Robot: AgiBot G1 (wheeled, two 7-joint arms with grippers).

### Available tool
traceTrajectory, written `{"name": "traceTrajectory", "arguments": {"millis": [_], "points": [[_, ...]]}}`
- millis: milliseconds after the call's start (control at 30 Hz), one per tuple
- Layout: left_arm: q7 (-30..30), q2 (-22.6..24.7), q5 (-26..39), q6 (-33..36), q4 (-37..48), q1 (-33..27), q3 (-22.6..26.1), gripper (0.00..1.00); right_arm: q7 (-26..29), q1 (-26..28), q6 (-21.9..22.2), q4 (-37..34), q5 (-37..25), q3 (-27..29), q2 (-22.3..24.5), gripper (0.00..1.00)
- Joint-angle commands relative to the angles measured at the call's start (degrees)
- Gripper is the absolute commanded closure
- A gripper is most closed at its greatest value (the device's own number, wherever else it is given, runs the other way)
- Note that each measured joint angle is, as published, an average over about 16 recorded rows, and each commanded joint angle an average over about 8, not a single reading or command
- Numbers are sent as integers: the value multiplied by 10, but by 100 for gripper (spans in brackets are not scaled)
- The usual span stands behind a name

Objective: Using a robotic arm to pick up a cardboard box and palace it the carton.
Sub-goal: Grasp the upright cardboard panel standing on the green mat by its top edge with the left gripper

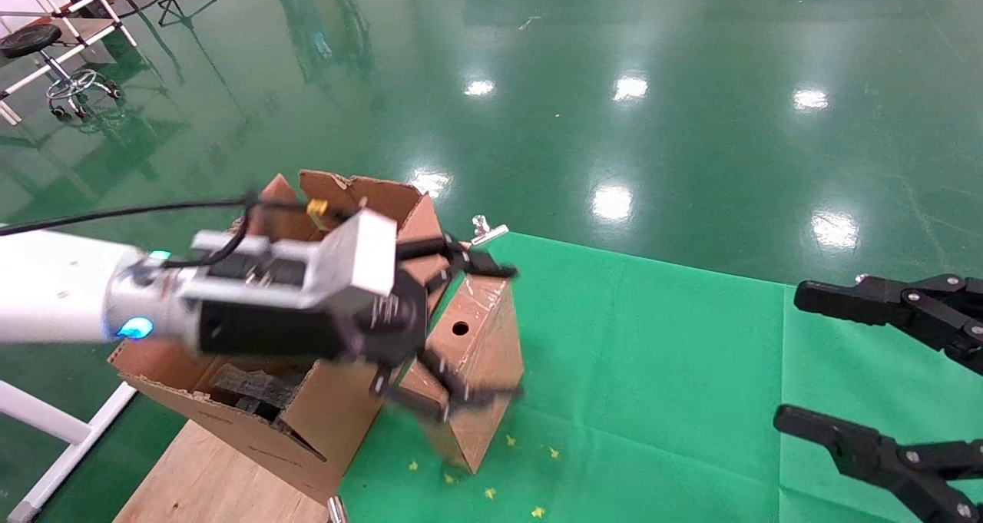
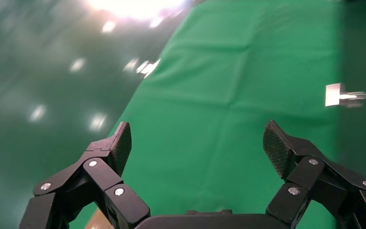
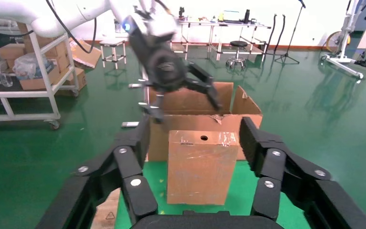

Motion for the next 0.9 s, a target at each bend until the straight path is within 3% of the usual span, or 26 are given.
{"name": "traceTrajectory", "arguments": {"millis": [33, 267, 500, 633, 900], "points": [[-20, 1, 38, -30, -1, -8, 8, 0, 0, 0, 0, 0, 0, 0, 0, 100], [-209, 23, 189, -62, -2, -93, 62, 0, 0, 0, 0, 0, 0, 0, 0, 100], [-391, 46, 279, 12, -5, -179, 109, 0, 0, 0, 0, 0, 0, 0, 0, 100], [-452, 63, 315, 55, -7, -215, 132, 0, 0, 0, 0, 0, 0, 0, 0, 100], [-514, 87, 346, 94, -8, -237, 159, 0, 0, 0, 0, 0, 0, 0, 0, 100]]}}
